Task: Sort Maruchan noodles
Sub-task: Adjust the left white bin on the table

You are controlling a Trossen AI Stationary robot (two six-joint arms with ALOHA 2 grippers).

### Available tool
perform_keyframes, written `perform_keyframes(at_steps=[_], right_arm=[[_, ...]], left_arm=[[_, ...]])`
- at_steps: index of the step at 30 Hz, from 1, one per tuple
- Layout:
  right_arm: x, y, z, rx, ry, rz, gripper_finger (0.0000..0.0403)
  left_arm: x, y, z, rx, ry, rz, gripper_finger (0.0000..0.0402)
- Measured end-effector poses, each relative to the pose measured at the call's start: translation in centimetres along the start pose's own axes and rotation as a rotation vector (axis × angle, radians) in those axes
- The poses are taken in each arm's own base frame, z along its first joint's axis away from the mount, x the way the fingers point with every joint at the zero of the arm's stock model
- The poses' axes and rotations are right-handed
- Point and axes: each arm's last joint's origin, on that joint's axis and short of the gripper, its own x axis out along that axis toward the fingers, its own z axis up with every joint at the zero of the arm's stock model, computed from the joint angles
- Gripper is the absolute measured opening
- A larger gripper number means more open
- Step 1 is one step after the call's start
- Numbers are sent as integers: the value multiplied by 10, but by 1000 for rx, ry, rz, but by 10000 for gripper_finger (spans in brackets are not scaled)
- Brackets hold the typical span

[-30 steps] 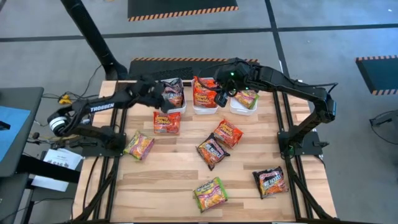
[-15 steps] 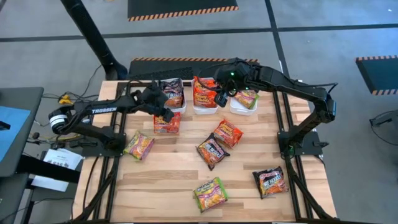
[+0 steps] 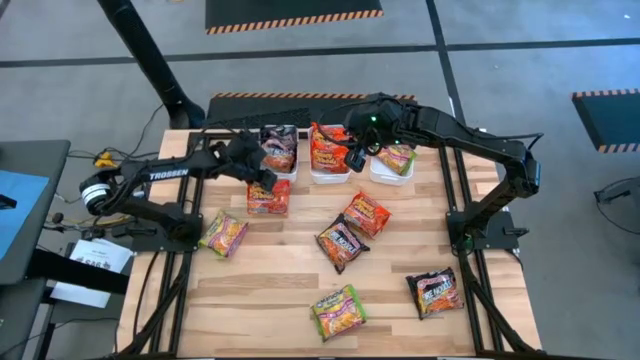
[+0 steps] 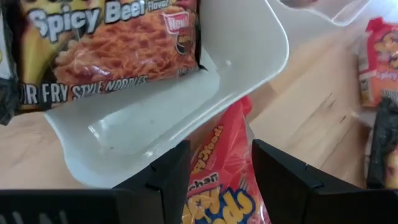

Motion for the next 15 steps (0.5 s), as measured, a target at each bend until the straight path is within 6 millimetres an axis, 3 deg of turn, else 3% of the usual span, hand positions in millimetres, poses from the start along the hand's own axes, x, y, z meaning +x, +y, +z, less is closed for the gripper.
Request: perform_keyframes(at_steps=[6,15], right_arm=[[0,0,0,0,0,0,157],[0,0,0,0,2,0,157]], left_arm=[[-2,3,-1,-2,20,-2,167],[-11,-11,-1,14,-21,-82,167]])
